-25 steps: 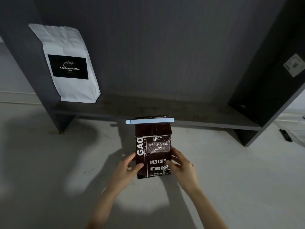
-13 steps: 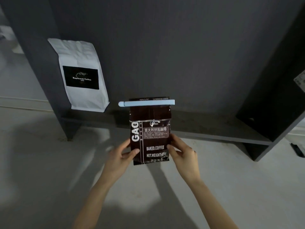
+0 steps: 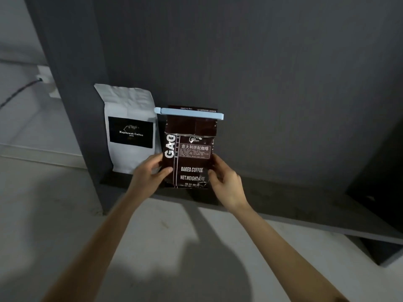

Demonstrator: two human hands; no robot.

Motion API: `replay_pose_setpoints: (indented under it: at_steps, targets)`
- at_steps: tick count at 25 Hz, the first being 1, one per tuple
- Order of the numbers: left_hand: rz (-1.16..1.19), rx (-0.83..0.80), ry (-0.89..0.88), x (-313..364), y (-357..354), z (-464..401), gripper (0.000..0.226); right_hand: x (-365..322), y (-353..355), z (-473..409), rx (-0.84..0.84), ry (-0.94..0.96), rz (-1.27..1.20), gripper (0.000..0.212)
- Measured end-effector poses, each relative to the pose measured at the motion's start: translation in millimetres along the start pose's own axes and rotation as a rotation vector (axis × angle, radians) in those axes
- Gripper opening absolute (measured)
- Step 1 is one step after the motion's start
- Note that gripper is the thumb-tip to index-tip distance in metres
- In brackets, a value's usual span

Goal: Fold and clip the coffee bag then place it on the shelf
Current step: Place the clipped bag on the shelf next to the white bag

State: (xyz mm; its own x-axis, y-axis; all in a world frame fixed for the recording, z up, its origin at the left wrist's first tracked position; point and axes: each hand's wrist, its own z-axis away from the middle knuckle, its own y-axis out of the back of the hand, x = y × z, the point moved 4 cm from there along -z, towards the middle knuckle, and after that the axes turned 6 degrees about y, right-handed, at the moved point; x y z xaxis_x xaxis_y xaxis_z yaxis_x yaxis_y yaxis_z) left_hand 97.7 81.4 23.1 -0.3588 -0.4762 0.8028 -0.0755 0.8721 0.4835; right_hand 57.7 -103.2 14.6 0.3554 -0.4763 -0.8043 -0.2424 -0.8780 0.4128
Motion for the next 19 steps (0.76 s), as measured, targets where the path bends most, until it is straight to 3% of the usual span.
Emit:
replay_pose_setpoints:
  at_steps: [12, 19]
  targets:
    - [-0.001, 0.027, 0.108, -42.9, -24.4, -23.4, 0.031, 28.4, -27.2, -15.6, -0.189, -0.134, 0.019, 0.059]
    - [0.060, -0.057, 0.123, -34.0, -28.0, -15.1, 0.051, 26.7, -11.9, -0.3, -0.193, -0.135, 0.087, 0.060]
